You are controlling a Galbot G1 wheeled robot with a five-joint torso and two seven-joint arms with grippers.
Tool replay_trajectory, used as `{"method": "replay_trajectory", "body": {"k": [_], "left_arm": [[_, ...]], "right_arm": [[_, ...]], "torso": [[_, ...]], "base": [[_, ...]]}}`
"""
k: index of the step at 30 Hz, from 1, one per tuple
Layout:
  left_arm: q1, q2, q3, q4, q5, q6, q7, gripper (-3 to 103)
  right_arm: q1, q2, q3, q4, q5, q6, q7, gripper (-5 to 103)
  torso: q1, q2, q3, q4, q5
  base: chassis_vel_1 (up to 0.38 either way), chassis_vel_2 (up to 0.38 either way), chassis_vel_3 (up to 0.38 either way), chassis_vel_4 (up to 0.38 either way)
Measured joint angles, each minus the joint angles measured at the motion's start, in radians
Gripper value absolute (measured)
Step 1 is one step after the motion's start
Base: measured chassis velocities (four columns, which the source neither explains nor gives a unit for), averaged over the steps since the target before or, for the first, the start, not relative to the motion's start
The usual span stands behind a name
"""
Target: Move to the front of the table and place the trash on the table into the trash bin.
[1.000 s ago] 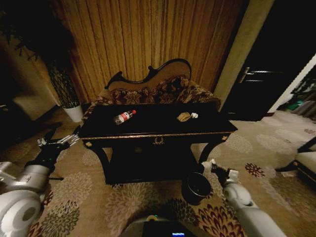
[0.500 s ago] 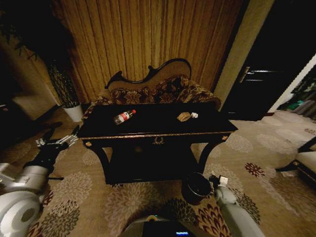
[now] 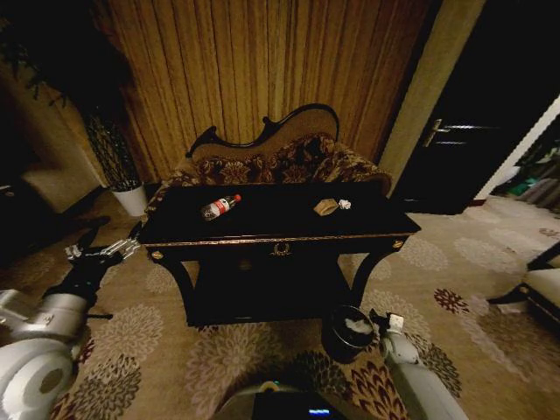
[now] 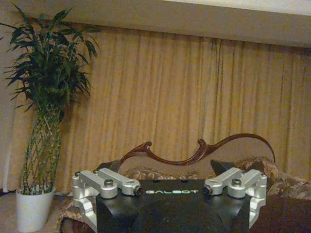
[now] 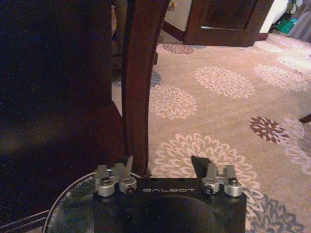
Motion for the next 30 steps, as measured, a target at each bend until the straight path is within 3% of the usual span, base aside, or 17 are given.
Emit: {"method": "replay_trajectory", "body": {"k": [3,9,23,27,30], "left_arm": [[0.001,-0.002,0.0,0.0,0.0,0.0,0.0,100],[0.003,-0.004,-0.002,0.0,0.0,0.001,0.0,100],[0.0,-0.004,0.007,0.0,0.005,0.001,-0.002,100],[0.001,-0.004,0.0,0.0,0.005,0.001,-0.003,100],[-0.001,-0.006,0.0,0.0,0.004,0.002,-0.004,100]], "right_arm": [[-0.003,0.0,0.001,0.007,0.0,0.0,0.0,85],[-0.008,-0.001,0.003,0.015,0.001,0.0,-0.001,99],[-0.011,0.0,0.019,0.041,0.03,-0.015,-0.007,100],[-0.037,-0.026,0.049,0.135,0.091,-0.03,-0.014,100],[-0.1,-0.065,0.084,0.335,0.13,0.001,-0.036,100]], "torso": [[0.0,0.0,0.0,0.0002,-0.0001],[0.0,0.0,0.0,0.0002,-0.0001],[0.0,0.0,0.0,0.0,0.0001],[0.0,0.0,0.0,0.0002,0.0002],[0.0,0.0,0.0,-0.0001,0.0]], "base": [[0.0,0.0,0.0,0.0],[0.0,0.0,0.0,0.0],[0.0,0.0,0.0,0.0],[0.0,0.0,0.0,0.0],[0.0,0.0,0.0,0.0]]}}
